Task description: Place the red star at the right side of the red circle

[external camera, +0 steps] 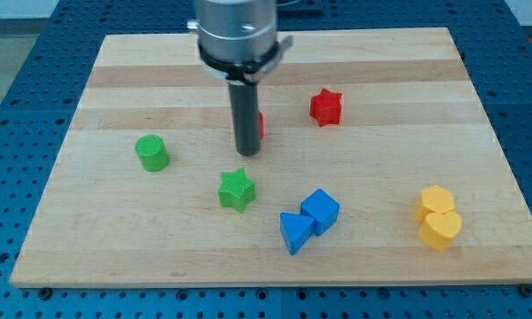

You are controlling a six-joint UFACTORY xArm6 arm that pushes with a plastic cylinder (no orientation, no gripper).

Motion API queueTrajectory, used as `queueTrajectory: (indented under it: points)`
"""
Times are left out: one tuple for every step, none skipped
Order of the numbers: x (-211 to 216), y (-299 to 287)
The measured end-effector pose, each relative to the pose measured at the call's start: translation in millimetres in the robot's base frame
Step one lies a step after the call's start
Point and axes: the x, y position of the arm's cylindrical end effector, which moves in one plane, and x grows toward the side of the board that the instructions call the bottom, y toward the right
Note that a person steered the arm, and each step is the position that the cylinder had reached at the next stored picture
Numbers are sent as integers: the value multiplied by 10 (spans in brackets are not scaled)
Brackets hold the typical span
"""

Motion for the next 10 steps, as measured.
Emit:
queueTrajectory:
  points:
    - [132,402]
    - [-15,1098]
    - [-417,1273]
    - [-657,1071]
    - [-692,1823]
    - [-1040,1985]
    - [-1329,1538]
    - [-1115,1068]
    - [-826,814]
    - [-779,827]
